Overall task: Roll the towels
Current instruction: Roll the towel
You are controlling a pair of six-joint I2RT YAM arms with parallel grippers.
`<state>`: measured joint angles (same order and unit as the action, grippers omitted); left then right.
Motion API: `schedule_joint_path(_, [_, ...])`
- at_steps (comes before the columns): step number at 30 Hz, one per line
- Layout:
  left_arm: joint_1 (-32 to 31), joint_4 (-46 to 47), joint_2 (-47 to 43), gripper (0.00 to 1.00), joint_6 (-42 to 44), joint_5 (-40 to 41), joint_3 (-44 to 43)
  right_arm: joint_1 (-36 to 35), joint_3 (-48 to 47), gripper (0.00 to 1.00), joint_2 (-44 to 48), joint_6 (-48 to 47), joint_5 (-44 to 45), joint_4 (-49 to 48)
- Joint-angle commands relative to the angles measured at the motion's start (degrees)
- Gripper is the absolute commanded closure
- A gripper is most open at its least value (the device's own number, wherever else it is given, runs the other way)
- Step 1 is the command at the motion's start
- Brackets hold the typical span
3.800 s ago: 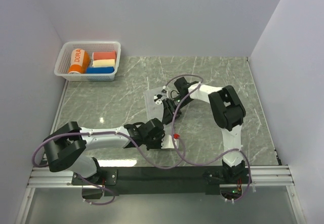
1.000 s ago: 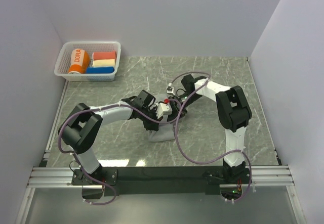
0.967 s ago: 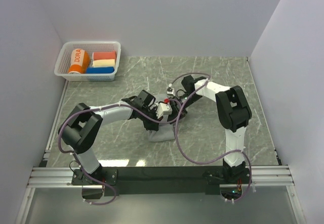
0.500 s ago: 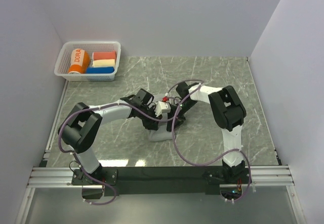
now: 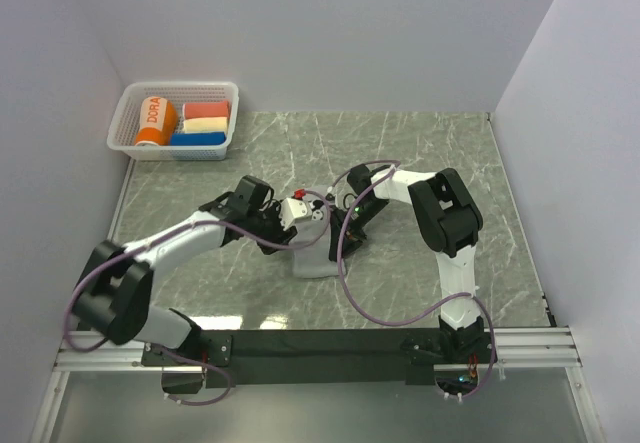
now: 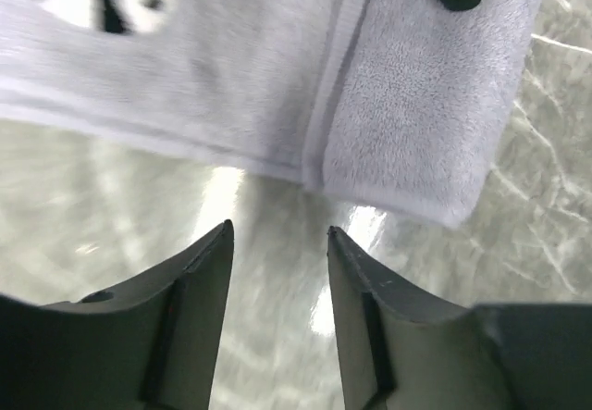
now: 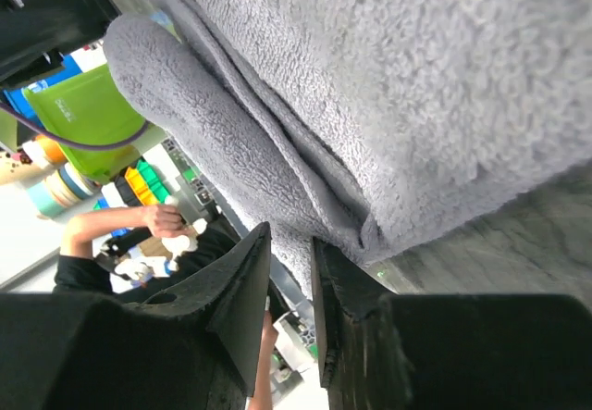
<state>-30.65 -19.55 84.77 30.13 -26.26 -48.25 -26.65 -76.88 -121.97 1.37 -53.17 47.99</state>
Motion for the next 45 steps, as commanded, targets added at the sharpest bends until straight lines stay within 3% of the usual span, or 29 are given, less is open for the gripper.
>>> schedule_joint_path(1, [-4.14, 2.58, -8.65, 0.48, 2.13, 9.10, 1.66, -0.24, 0.06, 0.67, -0.28, 0.21, 6.85, -2.63])
schedule_joint_path(7, [-18.88, 8.82, -12.53, 0.42, 2.39, 24.21, 8.69, -0.33, -0.11, 0.66, -1.60, 0.04, 6.15, -2.46])
schedule_joint_path(13, [-26.02, 15.06, -7.87, 0.41, 1.42, 28.54, 10.10, -0.24, -0.64, 0.64, -2.39, -0.05, 5.27, -1.93])
schedule_joint_path(25, [-29.20, 17.53, -3.12, 0.40, 3.53, 27.40, 11.60, -0.24, -3.80, 0.67, -6.96, -0.31, 4.74, -0.88])
schedule_joint_path(37, [-31.13, 14.54, -1.37, 0.37, 0.19, 26.70, 8.34, -0.24, -4.15, 0.69, -7.93, -0.66, 4.83, -0.53])
schedule_joint_path(40, [-31.05, 16.12, -0.14, 0.39, 1.07, 26.87, 9.13, -0.24, -4.77, 0.69, -8.10, -0.84, 4.56, 0.44])
schedule_joint_path(45, [-30.78, 16.30, 2.50, 0.49, 1.60, 26.88, 10.02, -0.24, -6.52, 0.69, -9.25, -2.33, 4.74, 1.14])
